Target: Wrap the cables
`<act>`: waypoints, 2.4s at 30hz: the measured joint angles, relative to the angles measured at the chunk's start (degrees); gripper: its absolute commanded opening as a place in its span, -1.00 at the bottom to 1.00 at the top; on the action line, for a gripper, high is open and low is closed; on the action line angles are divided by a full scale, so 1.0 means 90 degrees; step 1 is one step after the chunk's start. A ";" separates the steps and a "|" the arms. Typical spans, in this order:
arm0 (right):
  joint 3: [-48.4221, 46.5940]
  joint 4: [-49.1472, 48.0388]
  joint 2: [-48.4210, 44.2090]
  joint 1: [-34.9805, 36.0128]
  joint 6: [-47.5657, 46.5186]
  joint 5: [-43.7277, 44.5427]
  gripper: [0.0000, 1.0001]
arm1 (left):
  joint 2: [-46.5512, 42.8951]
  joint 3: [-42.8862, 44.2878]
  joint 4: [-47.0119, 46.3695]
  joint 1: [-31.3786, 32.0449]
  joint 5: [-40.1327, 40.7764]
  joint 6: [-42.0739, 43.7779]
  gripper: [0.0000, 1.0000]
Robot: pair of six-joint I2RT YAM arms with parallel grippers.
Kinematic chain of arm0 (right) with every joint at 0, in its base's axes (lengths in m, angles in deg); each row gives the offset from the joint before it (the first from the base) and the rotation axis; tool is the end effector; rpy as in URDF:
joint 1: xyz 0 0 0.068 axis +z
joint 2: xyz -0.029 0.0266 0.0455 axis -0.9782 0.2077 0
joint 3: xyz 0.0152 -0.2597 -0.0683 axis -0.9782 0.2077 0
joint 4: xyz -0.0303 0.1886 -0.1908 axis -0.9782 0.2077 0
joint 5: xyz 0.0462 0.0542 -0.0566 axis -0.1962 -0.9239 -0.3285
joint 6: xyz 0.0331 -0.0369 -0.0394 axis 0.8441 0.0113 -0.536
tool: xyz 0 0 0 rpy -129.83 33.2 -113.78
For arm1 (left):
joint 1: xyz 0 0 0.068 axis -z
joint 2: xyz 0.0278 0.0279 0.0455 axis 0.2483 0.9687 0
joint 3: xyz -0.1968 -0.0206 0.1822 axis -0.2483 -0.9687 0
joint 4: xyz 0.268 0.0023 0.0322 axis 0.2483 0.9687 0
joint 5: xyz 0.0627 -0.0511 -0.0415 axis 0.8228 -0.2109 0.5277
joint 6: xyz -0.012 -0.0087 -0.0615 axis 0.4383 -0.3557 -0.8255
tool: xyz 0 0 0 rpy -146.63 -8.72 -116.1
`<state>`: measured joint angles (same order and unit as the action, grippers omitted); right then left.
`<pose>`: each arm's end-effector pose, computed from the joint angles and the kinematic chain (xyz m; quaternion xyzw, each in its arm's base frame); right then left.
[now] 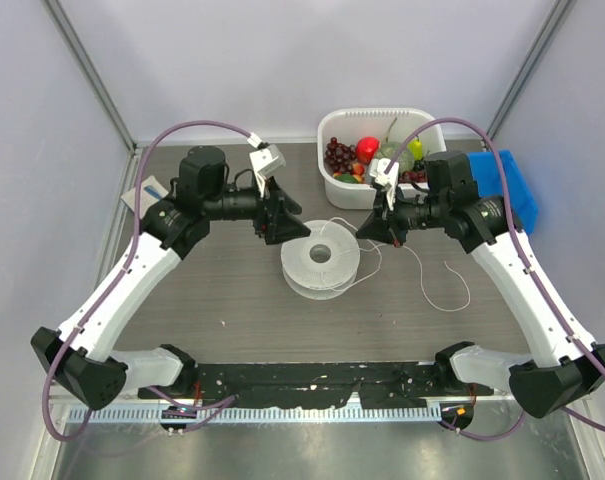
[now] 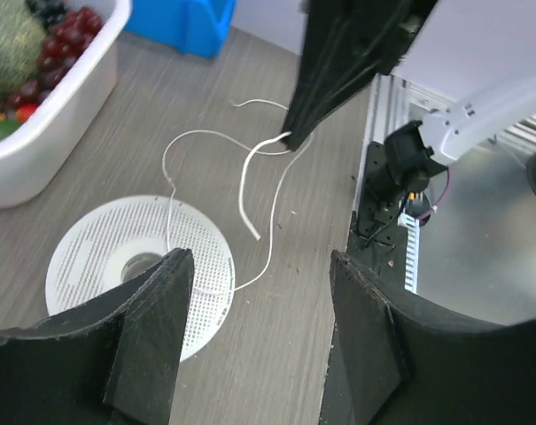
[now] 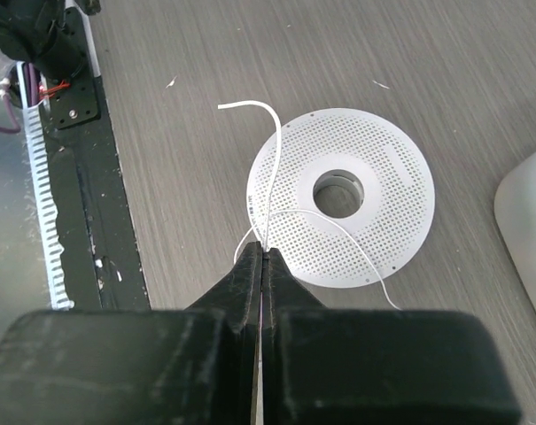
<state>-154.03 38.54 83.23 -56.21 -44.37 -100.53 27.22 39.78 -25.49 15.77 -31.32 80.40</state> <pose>0.2157 0.1234 0.3926 -0.4943 0.6897 0.3276 0.4156 0.2301 -0.1734 0.4109 0.3822 0.6896 -0.4564 0.4124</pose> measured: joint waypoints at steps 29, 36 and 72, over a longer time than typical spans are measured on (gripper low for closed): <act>-0.0510 0.0857 0.0136 0.0668 -0.1030 0.0321 -0.99 | 0.0729 0.0338 0.0221 0.1100 0.0100 0.0767 -1.00; -0.0015 -0.0032 0.0051 0.0680 -0.0323 0.0211 -0.99 | -0.0044 -0.0928 -0.2042 0.1103 0.1052 -0.1226 -1.00; 0.0525 -0.2992 -0.0721 0.0794 0.1836 0.1205 0.62 | -0.0508 -0.1044 -0.3424 0.1103 0.3215 -0.2584 -1.00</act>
<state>-149.31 11.61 76.74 -49.06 -27.85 -89.69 22.65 30.38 -56.31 25.70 -2.38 57.14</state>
